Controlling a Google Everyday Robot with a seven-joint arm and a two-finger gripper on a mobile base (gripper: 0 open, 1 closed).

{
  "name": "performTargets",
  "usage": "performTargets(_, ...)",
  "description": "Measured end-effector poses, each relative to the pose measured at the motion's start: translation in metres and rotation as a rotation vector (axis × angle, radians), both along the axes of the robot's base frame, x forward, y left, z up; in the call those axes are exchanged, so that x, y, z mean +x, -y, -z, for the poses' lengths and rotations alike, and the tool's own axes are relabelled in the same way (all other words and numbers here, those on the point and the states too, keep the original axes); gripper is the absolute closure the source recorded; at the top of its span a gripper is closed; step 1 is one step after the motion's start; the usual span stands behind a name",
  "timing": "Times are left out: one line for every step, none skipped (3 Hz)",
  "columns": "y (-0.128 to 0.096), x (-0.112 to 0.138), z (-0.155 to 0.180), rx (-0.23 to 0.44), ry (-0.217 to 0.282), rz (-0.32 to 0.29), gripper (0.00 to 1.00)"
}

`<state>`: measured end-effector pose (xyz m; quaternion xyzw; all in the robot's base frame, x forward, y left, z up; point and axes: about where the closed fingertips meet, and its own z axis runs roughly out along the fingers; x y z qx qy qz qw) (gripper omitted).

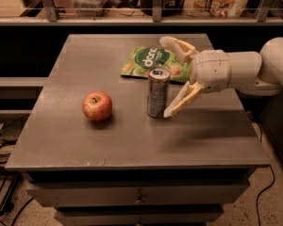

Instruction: Place redbull can upright

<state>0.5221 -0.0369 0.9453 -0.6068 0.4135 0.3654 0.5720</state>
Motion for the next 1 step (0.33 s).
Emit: performTargets(-0.0001, 0.0, 0.0, 0.0, 0.0, 0.0, 0.0)
